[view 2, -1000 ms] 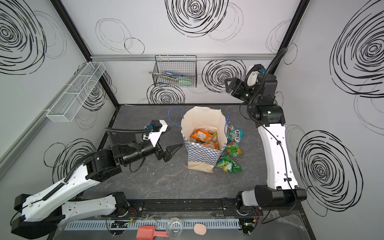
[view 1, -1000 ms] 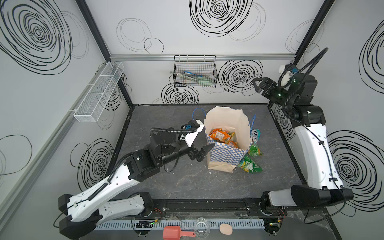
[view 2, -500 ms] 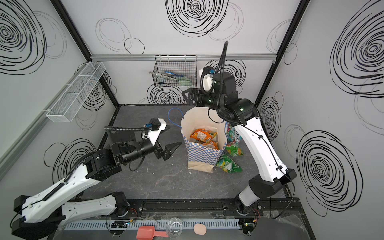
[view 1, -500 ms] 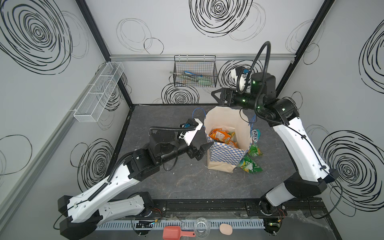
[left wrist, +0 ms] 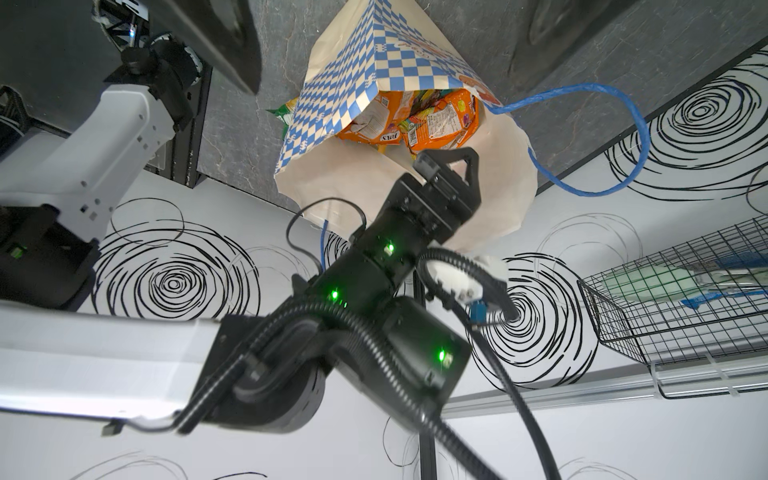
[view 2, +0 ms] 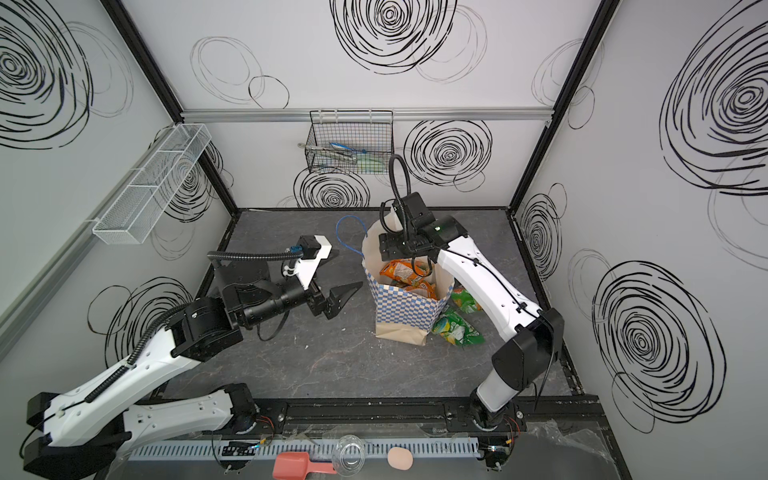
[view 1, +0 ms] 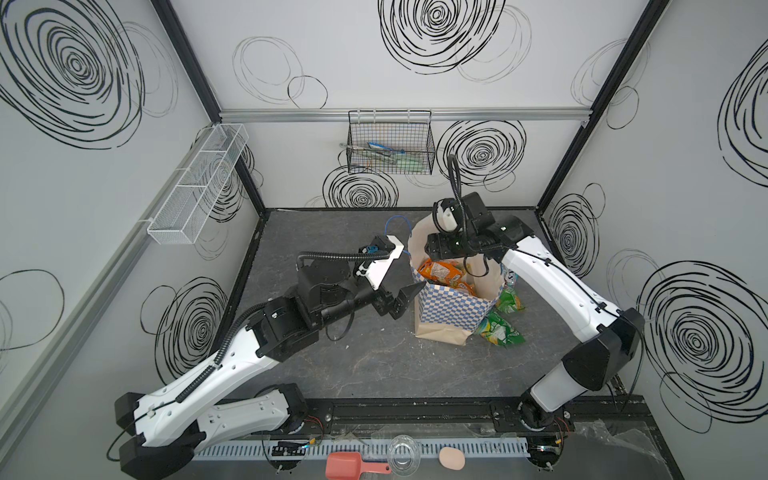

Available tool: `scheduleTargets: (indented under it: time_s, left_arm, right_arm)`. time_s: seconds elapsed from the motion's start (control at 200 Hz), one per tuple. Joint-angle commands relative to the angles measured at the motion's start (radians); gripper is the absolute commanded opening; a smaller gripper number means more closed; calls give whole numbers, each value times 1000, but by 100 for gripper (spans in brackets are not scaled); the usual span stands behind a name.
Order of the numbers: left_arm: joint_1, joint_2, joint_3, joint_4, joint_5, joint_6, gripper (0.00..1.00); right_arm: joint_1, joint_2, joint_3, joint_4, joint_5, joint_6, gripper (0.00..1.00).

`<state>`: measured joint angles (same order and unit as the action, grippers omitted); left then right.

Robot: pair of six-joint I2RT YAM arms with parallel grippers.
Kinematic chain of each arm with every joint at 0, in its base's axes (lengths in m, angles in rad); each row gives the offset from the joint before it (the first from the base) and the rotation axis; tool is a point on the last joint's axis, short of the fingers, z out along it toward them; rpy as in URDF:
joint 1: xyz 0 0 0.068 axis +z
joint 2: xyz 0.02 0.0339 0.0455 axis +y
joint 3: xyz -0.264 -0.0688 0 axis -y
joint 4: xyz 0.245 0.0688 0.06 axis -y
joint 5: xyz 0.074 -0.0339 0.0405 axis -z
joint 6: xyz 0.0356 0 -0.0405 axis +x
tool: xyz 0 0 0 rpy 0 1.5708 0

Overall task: Take the snacks out of the paper bag
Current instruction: 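Move the right gripper over the bag and down inside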

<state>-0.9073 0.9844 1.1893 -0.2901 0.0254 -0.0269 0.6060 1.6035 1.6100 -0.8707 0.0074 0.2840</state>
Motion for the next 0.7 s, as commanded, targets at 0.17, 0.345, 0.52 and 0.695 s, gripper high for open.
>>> scheduleTargets:
  time_s: [0.17,0.345,0.52,0.695]
  left_arm:
    - [6,-18,1,23,8,-8,96]
    - [7,-15,-1,20,17,-8,96]
    - [7,-21,1,16,10,-10,96]
    - [7,-27,0,9,2,-9,96]
  right_arm:
    - [-26,75,-126,31,35,-19,82]
    - [-32,195,-138,7,69,-14,82]
    - [-54,223,-210,89,49,-6,85]
    - [-58,260,-298,151,35,-5,85]
